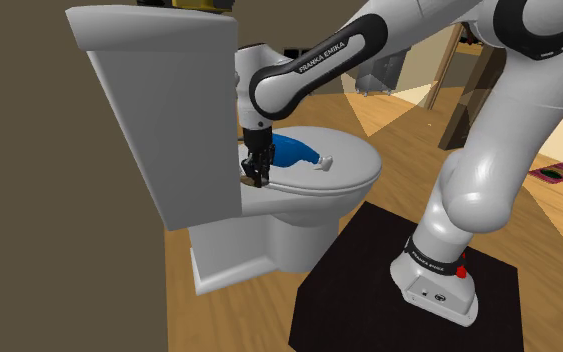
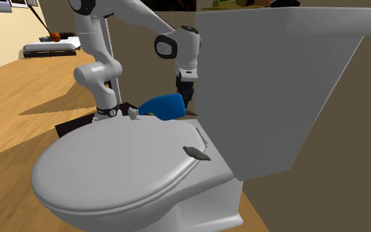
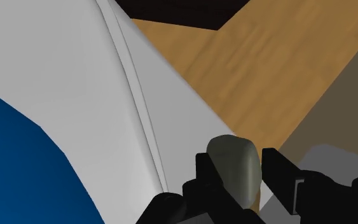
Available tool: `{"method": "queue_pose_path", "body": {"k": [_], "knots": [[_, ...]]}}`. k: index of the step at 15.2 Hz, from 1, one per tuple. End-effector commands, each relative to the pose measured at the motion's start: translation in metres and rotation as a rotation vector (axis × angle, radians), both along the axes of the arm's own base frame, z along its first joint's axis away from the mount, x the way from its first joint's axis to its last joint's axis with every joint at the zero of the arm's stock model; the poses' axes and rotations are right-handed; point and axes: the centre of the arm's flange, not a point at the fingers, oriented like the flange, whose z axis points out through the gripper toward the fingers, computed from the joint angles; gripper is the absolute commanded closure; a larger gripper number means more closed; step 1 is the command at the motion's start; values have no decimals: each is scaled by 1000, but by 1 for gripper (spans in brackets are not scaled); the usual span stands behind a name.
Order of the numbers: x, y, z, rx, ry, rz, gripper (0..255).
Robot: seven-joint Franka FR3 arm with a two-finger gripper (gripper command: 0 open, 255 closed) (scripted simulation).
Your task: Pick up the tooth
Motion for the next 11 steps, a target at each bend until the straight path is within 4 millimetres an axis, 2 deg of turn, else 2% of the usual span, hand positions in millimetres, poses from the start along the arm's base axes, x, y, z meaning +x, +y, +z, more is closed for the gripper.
{"method": "queue_pose_path", "body": {"k": [1,9,11], "knots": [[12,16,20,28,-36,8,255],[12,16,63,28,-36,8,255],[12,16,64,28,-36,8,255]]}}
